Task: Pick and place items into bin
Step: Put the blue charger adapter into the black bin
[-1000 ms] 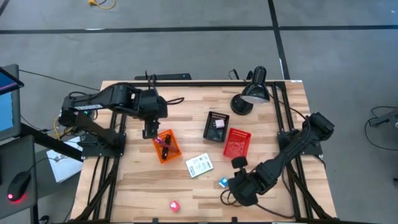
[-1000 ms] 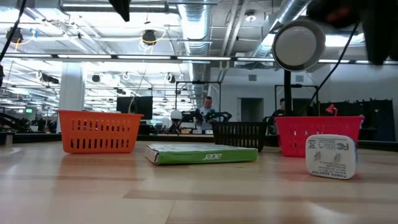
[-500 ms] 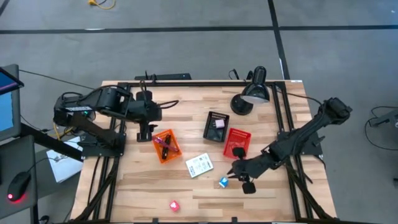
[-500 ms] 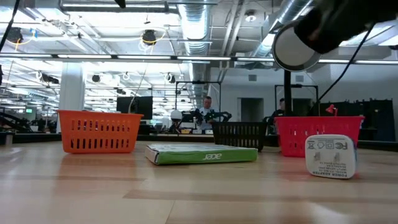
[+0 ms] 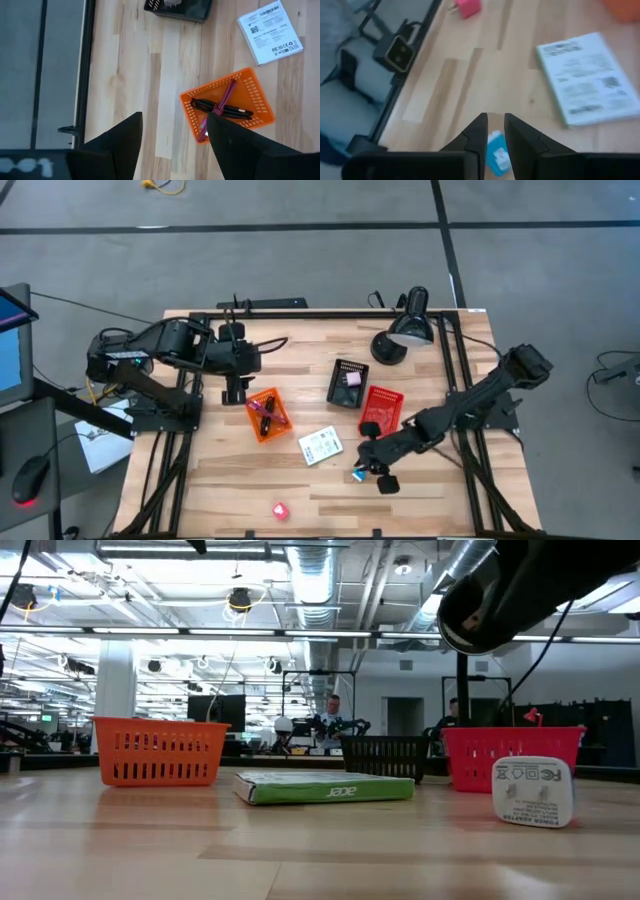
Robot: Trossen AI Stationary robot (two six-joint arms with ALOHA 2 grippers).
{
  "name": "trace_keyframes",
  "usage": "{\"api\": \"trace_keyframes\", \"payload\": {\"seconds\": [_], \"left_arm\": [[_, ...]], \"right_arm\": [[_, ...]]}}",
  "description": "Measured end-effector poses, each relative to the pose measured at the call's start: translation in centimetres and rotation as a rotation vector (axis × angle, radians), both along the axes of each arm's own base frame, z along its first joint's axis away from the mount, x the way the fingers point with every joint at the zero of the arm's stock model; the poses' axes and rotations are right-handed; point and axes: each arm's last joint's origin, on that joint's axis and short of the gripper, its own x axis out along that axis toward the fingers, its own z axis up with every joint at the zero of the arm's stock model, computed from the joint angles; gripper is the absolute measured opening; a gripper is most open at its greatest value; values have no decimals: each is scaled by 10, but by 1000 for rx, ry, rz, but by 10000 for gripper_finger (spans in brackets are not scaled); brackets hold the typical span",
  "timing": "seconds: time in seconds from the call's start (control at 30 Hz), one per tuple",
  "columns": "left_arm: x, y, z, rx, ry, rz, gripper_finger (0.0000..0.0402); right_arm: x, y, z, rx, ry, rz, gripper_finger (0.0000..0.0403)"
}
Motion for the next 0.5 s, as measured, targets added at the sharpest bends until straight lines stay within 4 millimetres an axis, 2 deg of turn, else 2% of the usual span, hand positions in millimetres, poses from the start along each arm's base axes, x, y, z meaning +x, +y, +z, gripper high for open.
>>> {"api": "trace_keyframes", "payload": {"seconds": [0.1, 0.3, 0.5], "left_arm": [[2, 0, 1, -2, -28, 0, 212], [6, -1, 3, -12, -77, 11, 213], [8, -1, 4, -36, -105, 51, 213]], "right_arm": [[9, 7, 3, -49, 66, 52, 59], [25, 17, 10, -182, 308, 120, 59], [39, 26, 3, -236, 423, 227, 59]]}}
